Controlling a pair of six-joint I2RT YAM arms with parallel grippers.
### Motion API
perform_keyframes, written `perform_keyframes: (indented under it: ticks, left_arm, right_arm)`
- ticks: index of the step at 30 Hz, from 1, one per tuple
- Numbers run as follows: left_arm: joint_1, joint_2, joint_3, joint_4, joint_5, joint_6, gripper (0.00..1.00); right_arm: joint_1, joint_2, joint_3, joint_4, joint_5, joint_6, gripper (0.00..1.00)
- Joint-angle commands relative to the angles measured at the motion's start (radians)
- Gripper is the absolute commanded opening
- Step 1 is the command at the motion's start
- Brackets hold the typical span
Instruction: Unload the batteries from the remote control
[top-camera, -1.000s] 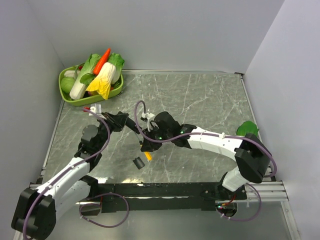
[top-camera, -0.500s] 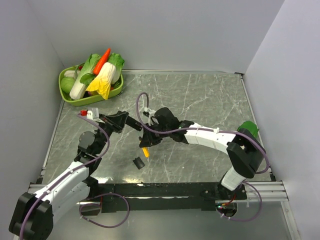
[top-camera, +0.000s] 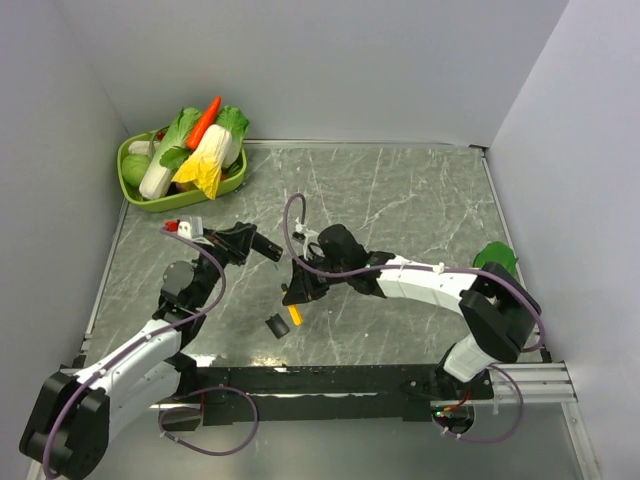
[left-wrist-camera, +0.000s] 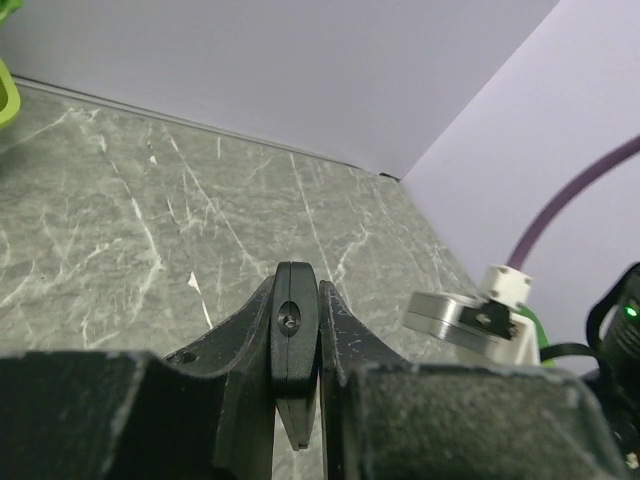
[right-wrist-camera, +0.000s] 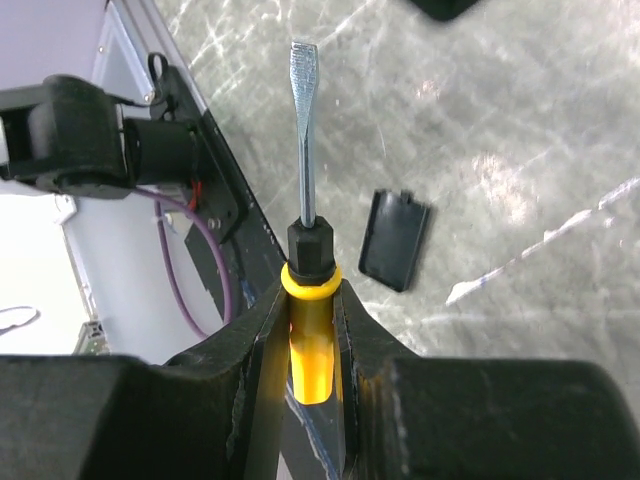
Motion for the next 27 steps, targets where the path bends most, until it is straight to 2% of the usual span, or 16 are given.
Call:
perform_keyframes:
  ticks: [1, 10, 27]
  left_arm:
    - [-0.001, 0.016, 0.029, 0.087, -0.015, 0.022, 0.01]
    - [-0.024, -0.006, -0.028, 0.158, -0.007, 0.056, 0.01]
    - [-0.045, -0.035, -0.039, 0.152, -0.015, 0.070, 0.01]
  right_arm:
    - [-0.004, -0.086, -0.045, 0.083, 0.004, 0.038, 0.00]
    - [-0.024, -0.020, 0.044, 0.062, 0.007, 0.077, 0.00]
    - [-0.060, 0.084, 0.120, 0.086, -0.059, 0.118, 0.00]
